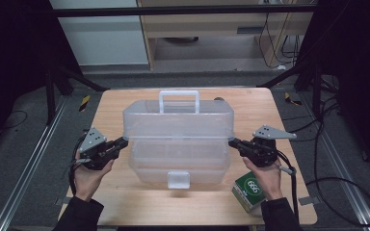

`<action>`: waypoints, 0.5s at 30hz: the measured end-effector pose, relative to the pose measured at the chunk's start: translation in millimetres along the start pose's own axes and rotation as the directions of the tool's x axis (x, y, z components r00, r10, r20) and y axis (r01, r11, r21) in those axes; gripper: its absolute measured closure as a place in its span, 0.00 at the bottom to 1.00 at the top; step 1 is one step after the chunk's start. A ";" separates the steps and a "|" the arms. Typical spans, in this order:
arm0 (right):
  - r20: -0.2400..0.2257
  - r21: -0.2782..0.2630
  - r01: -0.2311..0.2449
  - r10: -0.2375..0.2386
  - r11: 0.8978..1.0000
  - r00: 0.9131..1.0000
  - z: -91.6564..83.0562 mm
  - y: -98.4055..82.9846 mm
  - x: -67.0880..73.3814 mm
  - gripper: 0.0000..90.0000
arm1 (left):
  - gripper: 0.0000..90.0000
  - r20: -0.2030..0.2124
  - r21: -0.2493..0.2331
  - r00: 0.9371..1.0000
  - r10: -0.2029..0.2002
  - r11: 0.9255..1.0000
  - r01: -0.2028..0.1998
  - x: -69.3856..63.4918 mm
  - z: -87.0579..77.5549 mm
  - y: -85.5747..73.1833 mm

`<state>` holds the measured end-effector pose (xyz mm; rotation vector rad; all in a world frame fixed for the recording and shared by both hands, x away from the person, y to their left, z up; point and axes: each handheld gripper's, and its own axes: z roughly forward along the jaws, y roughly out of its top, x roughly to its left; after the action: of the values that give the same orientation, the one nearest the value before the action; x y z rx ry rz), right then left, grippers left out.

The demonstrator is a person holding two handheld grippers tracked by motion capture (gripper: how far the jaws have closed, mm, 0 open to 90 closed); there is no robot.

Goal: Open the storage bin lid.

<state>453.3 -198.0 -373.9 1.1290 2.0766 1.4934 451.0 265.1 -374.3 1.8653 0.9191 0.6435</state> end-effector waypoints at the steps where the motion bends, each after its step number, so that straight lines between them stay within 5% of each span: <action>1: 0.000 0.001 0.001 -0.001 1.000 1.000 0.3 -0.1 0.3 1.00 | 0.88 -0.006 0.000 1.000 -0.002 1.000 0.002 1.0 -0.5 -1.6; 8: -0.002 0.005 0.002 -0.002 1.000 1.000 0.6 -0.2 0.4 1.00 | 0.68 -0.040 -0.029 0.999 0.004 1.000 -0.005 3.2 7.1 -0.2; 15: -0.003 0.006 0.001 -0.001 1.000 1.000 0.5 0.0 0.1 1.00 | 0.64 -0.034 -0.058 0.999 0.015 0.998 -0.017 0.8 18.6 7.3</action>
<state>453.5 -197.5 -374.1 1.1287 2.0843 1.4905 467.7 254.2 -375.7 1.8168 0.8986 0.7057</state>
